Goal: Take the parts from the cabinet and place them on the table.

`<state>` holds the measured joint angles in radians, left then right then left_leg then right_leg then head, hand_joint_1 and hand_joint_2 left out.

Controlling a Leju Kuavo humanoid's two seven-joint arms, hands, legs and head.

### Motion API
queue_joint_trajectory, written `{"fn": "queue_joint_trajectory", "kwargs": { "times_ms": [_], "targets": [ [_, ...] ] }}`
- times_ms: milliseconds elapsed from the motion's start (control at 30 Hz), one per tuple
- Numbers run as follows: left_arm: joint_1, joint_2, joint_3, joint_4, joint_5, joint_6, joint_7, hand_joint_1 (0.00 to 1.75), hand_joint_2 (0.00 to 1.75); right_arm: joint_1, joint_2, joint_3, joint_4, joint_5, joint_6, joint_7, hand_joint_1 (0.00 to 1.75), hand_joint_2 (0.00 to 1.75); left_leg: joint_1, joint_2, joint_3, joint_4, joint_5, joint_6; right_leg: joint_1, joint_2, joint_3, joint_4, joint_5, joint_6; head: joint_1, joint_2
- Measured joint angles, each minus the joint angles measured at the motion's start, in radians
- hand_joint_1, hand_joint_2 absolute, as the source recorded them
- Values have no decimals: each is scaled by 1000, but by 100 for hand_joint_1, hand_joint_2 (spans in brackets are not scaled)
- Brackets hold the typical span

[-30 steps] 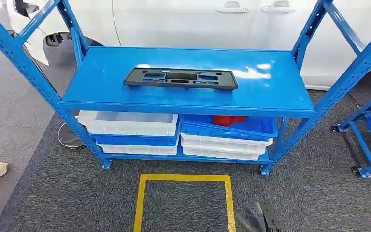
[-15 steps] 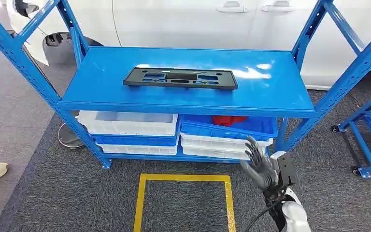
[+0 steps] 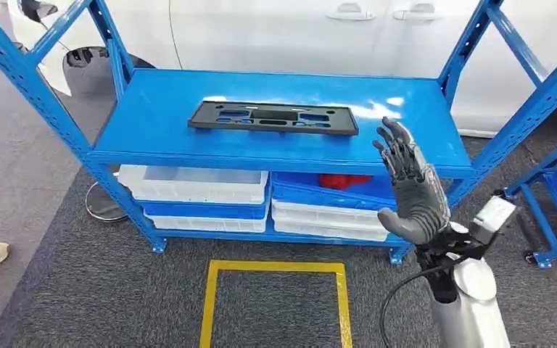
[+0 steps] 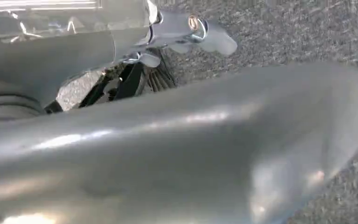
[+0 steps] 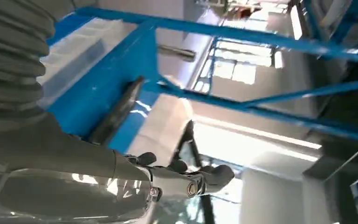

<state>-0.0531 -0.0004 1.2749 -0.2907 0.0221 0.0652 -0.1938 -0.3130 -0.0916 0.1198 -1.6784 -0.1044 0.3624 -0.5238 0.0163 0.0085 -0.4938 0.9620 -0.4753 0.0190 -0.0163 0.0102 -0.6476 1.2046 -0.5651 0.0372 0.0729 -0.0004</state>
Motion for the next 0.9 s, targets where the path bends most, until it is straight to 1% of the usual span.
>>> {"fn": "queue_joint_trajectory", "kwargs": {
  "times_ms": [33,67,100,133,167,200,233,267,300,333,367,400,433,467,500,533,567,600,633,667,700,733,767,800,833,867,900],
  "targets": [
    [0,-1,11,3,0,2,3,0,0,-1,-9,7,-15,-22,2,3,0,175,0,0,0,0,-1,0,-2,0,-42,76,-21,3,0,0],
    [0,-1,21,5,0,5,5,0,0,-2,-19,15,-27,-52,6,9,0,175,0,0,1,1,-2,-2,-5,0,-67,111,-19,5,1,0],
    [0,-1,29,5,0,6,6,0,0,-4,-26,21,-34,-81,12,16,0,175,2,-1,4,2,-5,-6,-9,-1,-67,92,11,8,0,0],
    [-1,-3,38,7,0,8,7,0,0,-6,-33,29,-42,-114,20,28,0,175,4,-1,8,5,-10,-11,-11,-4,-43,27,61,9,0,0],
    [-1,-3,43,8,0,8,7,0,0,-9,-38,34,-51,-139,24,34,0,0,7,-2,12,9,-17,-17,-14,-6,-5,-63,115,11,0,0],
    [-1,-3,47,9,0,9,8,0,0,-10,-40,36,-57,-157,26,39,0,0,9,-2,16,16,-26,-24,-17,-10,36,-159,163,13,1,0],
    [-1,-3,56,9,0,11,8,0,0,-9,-41,38,-67,-169,25,41,0,175,6,-2,5,19,-32,-32,-11,-11,46,-172,139,11,3,0],
    [-5,-3,66,10,0,13,8,0,0,-8,-41,42,-86,-177,14,41,0,175,2,-3,1,33,-37,-40,-8,-7,44,-188,137,-7,7,0],
    [-8,-4,74,11,0,16,8,0,0,-2,-41,49,-107,-179,0,41,0,175,2,-2,-1,31,-35,-45,-5,-7,36,-183,136,-13,3,0],
    [-8,-6,80,12,0,18,11,0,0,0,-42,54,-126,-181,-15,41,0,175,3,-1,-1,27,-35,-48,-3,-5,34,-177,133,-20,4,0],
    [-8,-9,89,13,0,22,11,0,0,0,-46,61,-149,-176,-35,42,0,175,6,1,4,23,-36,-56,-1,-3,34,-179,131,-29,3,0],
    [-10,-9,92,13,0,24,12,0,0,3,-46,68,-168,-168,-52,42,0,175,8,1,4,26,-48,-63,-8,-3,41,-187,133,-38,3,0],
    [-11,-10,96,13,0,27,11,0,0,6,-46,77,-187,-157,-70,43,0,175,8,0,-2,52,-63,-64,-7,-4,47,-189,130,-44,0,0],
    [-11,-10,105,13,0,29,12,0,0,8,-46,85,-204,-142,-89,43,0,175,8,-1,-37,123,-99,-66,-6,-4,48,-189,127,-48,-1,0],
    [-11,-10,108,13,0,29,11,0,0,12,-46,94,-216,-120,-112,45,0,0,8,-1,-81,208,-136,-67,-4,-4,49,-189,126,-50,-2,0],
    [-11,-10,110,13,0,29,11,0,0,16,-46,102,-224,-99,-134,45,0,0,8,-2,-128,291,-165,-68,-1,-4,50,-189,124,-53,0,0],
    [-10,-11,113,13,0,30,11,0,0,22,-46,112,-232,-73,-159,47,0,0,8,-2,-170,359,-175,-67,3,-4,51,-188,122,-56,-2,0],
    [-10,-12,116,14,0,30,10,0,0,26,-46,120,-239,-45,-185,48,0,0,8,-2,-182,364,-158,-64,4,-3,54,-188,121,-57,-1,0],
    [-10,-14,117,14,0,28,6,0,0,27,-46,128,-247,-21,-213,50,0,0,7,-2,-171,322,-117,-59,6,-1,58,-188,119,-58,-1,0],
    [-10,-14,120,14,0,24,1,0,0,26,-46,132,-253,-6,-234,51,0,0,6,-2,-140,240,-61,-53,8,2,64,-188,117,-56,-2,0],
    [-10,-14,123,14,0,19,-6,0,0,27,-47,136,-260,4,-247,50,0,0,4,-2,-101,147,-8,-46,9,3,70,-188,114,-54,-1,0],
    [-10,-13,125,14,0,14,-10,0,0,27,-50,139,-268,18,-260,47,0,0,2,-3,-72,69,17,-36,9,3,73,-189,112,-52,-1,0],
    [-13,-13,128,14,0,9,-14,0,0,26,-54,141,-271,30,-267,42,0,0,-5,-2,-65,52,7,-34,15,3,70,-185,112,-45,1,0],
    [-16,-13,130,15,0,6,-16,0,0,28,-59,143,-275,39,-272,42,0,0,-6,-3,-65,54,7,-33,12,3,66,-187,114,-39,-2,0],
    [-17,-13,130,15,0,5,-18,0,0,29,-63,149,-276,48,-273,40,0,0,-9,-4,-68,54,6,-30,10,3,66,-189,115,-33,0,0],
    [-17,-13,131,15,0,5,-19,0,0,28,-66,158,-276,61,-276,39,0,0,-11,-4,-68,52,8,-24,9,3,68,-194,117,-27,-1,0],
    [-18,-13,131,15,0,4,-19,0,0,27,-71,164,-276,70,-279,39,0,0,-2,-4,-61,38,14,-15,13,2,69,-194,114,-18,0,0]
  ]
}}
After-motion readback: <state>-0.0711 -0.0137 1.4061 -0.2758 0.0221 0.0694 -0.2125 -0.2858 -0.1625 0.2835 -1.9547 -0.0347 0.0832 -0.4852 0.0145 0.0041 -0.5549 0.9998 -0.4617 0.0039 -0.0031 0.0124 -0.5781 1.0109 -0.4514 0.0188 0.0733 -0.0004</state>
